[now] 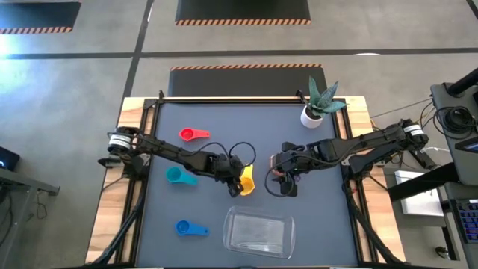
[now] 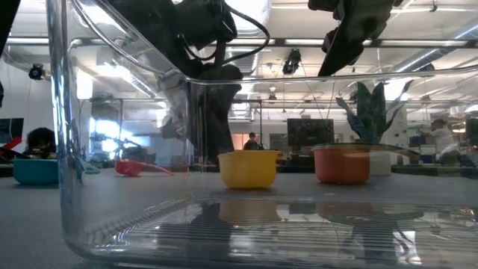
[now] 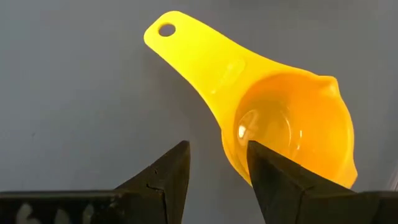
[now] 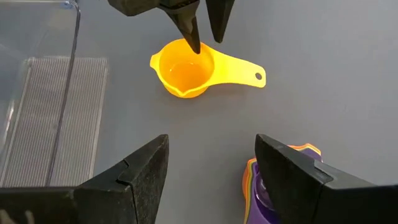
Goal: Nest measuring cups in basket
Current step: Stack the yellow measuring cup on top of the violet measuring cup
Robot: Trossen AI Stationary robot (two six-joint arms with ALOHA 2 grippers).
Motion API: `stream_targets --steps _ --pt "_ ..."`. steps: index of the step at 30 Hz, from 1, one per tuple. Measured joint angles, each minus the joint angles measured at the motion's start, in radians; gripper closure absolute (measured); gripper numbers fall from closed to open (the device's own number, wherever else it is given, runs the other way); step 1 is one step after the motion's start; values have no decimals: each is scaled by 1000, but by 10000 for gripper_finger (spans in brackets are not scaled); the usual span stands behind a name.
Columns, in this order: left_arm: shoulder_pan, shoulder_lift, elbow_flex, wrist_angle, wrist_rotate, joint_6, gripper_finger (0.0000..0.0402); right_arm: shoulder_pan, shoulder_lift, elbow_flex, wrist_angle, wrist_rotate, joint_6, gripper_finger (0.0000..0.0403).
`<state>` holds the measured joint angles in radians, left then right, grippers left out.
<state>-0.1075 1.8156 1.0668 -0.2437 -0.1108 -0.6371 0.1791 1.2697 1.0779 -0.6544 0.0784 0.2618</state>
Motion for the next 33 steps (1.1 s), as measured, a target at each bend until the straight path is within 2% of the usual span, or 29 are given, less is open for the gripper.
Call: stream_targets --steps 6,12,17,21,26,33 --pt "-1 2 0 6 0 32 281 0 0 0 0 0 0 177" --pt "8 65 -1 47 88 122 335 0 0 0 -9 0 52 177" --pt "19 63 6 49 102 228 392 0 -1 0 -59 0 87 177" --pt "26 40 52 -31 96 358 399 0 -1 0 -81 0 105 177" --pt "48 31 187 -153 94 538 400 0 -6 0 -91 -9 105 177" --pt "80 31 343 -235 94 895 401 0 -84 56 -166 2 131 177"
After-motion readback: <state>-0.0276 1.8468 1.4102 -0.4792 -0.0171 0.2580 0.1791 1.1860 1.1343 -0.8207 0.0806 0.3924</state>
